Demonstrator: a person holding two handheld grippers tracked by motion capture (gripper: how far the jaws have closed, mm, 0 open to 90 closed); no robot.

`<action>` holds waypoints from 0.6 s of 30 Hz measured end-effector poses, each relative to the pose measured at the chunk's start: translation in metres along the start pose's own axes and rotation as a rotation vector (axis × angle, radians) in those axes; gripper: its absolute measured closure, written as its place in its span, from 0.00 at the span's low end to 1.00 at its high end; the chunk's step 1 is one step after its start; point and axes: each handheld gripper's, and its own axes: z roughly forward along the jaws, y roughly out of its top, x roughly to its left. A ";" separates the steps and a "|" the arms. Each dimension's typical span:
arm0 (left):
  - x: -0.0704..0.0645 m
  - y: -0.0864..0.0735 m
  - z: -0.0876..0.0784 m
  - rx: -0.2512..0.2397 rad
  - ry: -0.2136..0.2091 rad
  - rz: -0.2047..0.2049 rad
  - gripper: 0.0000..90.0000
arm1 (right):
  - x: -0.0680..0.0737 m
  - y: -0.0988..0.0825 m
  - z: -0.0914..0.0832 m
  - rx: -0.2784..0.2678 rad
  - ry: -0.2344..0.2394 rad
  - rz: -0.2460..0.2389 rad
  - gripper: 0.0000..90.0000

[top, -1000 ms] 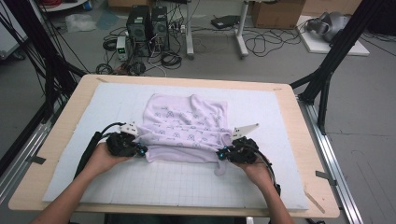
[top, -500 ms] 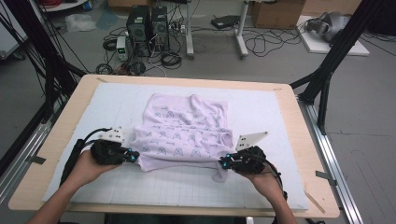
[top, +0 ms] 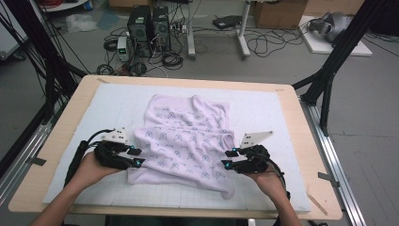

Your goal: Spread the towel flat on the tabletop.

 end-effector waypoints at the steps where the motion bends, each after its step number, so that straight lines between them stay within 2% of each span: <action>1: 0.002 -0.002 0.007 0.012 0.003 -0.001 0.61 | -0.001 -0.001 0.006 0.019 0.003 0.002 0.61; 6: 0.008 -0.007 0.028 0.052 -0.003 -0.010 0.62 | -0.002 -0.005 0.027 0.095 -0.001 -0.029 0.59; 7: 0.009 -0.008 0.030 0.041 -0.001 -0.004 0.63 | -0.003 -0.005 0.030 0.104 -0.009 -0.031 0.59; 10: 0.009 -0.008 0.030 0.034 0.019 -0.020 0.70 | -0.005 -0.007 0.038 0.139 -0.017 -0.023 0.61; 12: 0.008 -0.010 0.030 0.026 0.034 -0.019 0.75 | -0.005 -0.010 0.040 0.110 -0.031 -0.038 0.68; 13: 0.008 -0.010 0.029 0.029 0.032 -0.014 0.79 | -0.006 -0.011 0.039 0.099 -0.028 -0.030 0.73; 15: 0.008 -0.011 0.029 0.025 0.015 -0.018 0.89 | -0.007 -0.012 0.038 0.099 -0.018 -0.012 0.87; 17: 0.005 -0.012 0.028 0.025 0.013 -0.007 0.94 | -0.006 -0.012 0.037 0.105 0.001 -0.013 0.95; 18: 0.004 -0.012 0.028 0.024 0.006 -0.008 0.95 | -0.005 -0.011 0.038 0.108 -0.002 -0.019 0.95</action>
